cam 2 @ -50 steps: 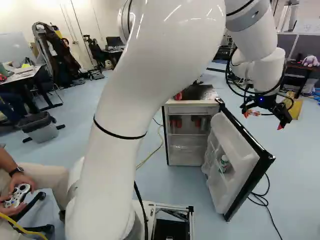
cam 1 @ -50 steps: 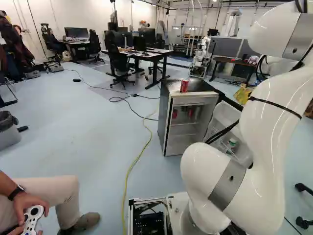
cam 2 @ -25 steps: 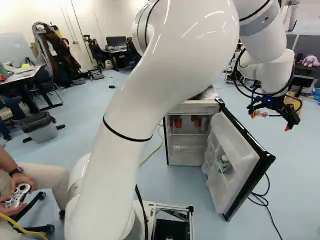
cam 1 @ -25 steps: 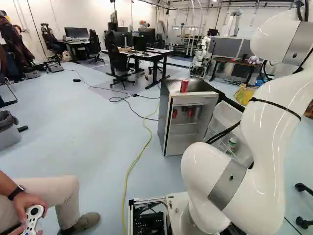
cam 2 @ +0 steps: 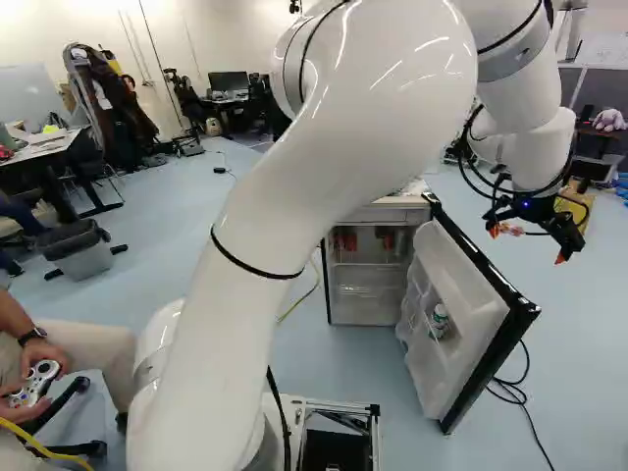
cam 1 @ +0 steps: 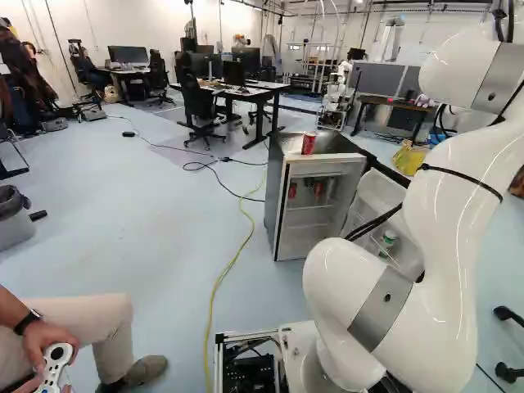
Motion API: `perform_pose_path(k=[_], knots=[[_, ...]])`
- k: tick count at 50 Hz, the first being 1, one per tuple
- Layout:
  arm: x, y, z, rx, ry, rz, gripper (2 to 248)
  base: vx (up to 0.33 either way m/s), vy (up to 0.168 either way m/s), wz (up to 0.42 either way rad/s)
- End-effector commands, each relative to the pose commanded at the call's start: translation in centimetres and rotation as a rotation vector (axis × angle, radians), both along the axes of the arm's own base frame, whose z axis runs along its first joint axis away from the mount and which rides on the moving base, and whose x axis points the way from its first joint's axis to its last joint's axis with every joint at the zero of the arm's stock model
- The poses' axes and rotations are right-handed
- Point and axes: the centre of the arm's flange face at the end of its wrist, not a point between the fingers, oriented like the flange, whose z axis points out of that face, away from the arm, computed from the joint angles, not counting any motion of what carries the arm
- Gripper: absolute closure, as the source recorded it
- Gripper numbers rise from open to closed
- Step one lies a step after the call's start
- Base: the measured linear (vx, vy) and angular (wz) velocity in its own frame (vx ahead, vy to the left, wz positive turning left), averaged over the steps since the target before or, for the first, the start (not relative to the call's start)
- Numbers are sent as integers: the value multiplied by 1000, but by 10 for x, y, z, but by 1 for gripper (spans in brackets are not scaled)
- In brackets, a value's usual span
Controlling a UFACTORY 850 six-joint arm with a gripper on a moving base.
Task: Grab a drink from the fridge
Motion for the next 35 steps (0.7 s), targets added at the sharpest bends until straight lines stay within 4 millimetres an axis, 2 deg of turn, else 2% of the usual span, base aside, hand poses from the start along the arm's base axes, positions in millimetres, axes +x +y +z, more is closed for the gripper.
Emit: perform_pose_path(k=[20,35], knots=[[4,-6,-28,29,19,0,3,0,0,0],[4,-7,-32,33,22,0,3,0,0,0]])
